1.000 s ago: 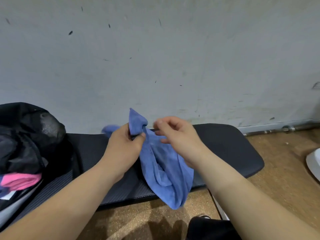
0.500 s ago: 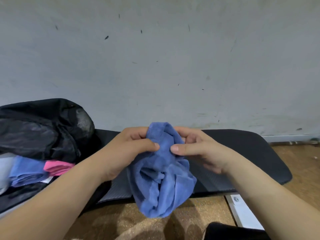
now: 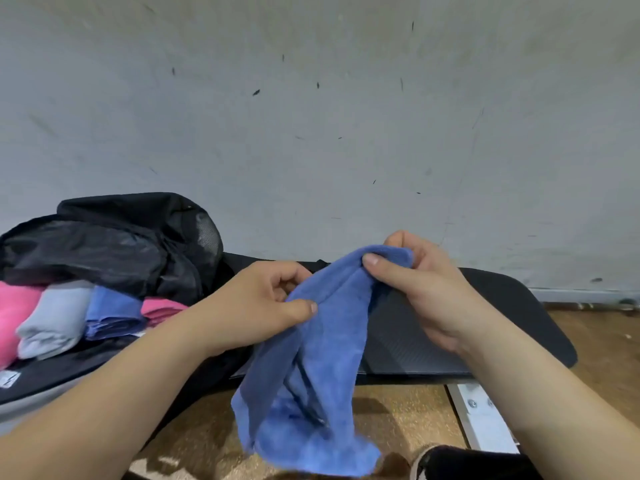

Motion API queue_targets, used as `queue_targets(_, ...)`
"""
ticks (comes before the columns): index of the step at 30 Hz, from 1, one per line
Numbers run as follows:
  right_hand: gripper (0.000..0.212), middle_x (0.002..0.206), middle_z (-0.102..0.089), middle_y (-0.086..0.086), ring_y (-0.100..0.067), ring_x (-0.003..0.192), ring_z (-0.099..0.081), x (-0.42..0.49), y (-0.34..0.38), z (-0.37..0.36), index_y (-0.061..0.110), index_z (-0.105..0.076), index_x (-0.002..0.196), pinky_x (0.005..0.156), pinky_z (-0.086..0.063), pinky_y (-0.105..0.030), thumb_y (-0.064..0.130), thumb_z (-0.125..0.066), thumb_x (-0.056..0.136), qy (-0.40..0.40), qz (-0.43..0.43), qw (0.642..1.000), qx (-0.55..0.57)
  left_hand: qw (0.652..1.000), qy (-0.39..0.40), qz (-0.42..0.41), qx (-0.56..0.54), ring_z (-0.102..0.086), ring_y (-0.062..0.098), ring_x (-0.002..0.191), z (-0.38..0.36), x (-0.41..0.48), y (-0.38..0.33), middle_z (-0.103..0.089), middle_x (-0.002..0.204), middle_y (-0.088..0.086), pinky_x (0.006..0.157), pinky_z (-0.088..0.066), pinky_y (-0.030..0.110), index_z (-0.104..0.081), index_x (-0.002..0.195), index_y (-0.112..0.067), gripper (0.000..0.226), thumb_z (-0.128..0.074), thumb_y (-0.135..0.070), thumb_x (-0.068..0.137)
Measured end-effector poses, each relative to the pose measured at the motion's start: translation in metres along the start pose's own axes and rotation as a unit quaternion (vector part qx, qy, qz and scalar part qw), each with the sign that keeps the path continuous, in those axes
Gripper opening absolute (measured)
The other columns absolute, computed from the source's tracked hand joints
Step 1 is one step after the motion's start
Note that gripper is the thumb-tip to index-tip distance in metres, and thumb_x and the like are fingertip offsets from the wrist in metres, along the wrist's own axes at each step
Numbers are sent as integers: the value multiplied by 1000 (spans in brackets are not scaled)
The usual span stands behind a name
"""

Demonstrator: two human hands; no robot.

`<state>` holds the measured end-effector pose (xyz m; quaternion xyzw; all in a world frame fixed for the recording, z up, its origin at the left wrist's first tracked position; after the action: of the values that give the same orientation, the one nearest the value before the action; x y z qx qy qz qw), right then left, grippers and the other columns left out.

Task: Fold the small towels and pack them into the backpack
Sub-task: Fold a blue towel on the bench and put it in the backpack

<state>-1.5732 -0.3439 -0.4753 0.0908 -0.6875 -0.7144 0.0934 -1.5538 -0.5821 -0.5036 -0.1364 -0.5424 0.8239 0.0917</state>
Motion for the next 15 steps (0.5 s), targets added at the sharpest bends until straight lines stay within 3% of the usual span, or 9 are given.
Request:
queue_targets(2,38,69,-44,-3,-14,64,-43,-3,5,-4,21,-44,71,56,-36,-24,11,-69,97,-46,20,999,0,1000,-20,-8,7,-56,9,60,1,-4,2,-70,68,-3,60,-44,21,-73,91,-19,10,-80,-27,91)
queue_targets(4,38,67,-44,1,-13,62,-42,-5,4,-9,22,-43,71,55,-34,-26,9,-65,99,-95,7,995,28,999,-25,-22,-6,-60,11,62,1,-4,5,-75,73,4,61,-45,22,-71,89,-20,12,-80,-28,92)
queue_targets(7,21,76,-58,0,-15,67,-55,-8,-10,-12,21,-56,84,63,-44,-32,9,-64,99,-158,-48,982,89,998,-49,-32,-10,-58,11,66,3,-2,9,-72,73,3,63,-46,27,-70,89,-16,11,-78,-24,94)
queue_targets(9,17,93,-70,-1,-16,78,-66,-6,-22,-6,23,-65,100,71,-54,-35,6,-63,97,-193,-67,977,68,998,-52,-23,-2,-57,12,68,1,1,13,-70,73,6,66,-45,31,-70,91,-17,13,-77,-27,94)
queue_targets(11,31,108,-72,-3,-20,90,-70,-2,-28,3,28,-68,112,77,-58,-36,2,-60,96,-230,-78,968,60,1000,5,14,-15,-57,14,68,0,4,19,-70,74,2,66,-44,30,-70,94,-16,19,-76,-34,94)
queue_targets(15,37,113,-70,-1,-18,98,-70,12,-31,29,32,-65,115,73,-55,-32,2,-53,97,-282,-76,956,20,986,146,63,57,-56,13,70,6,11,33,-64,74,0,68,-45,33,-68,85,-7,40,-76,-46,91)
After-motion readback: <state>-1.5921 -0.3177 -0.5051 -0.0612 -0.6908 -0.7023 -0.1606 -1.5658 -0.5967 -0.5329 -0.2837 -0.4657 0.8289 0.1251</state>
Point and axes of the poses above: each hand's wrist, its own x-axis towards the middle knuckle, its own z-axis out of the back of the hand, y = z × x, the point moved 1 cm from there along x, towards the middle knuckle
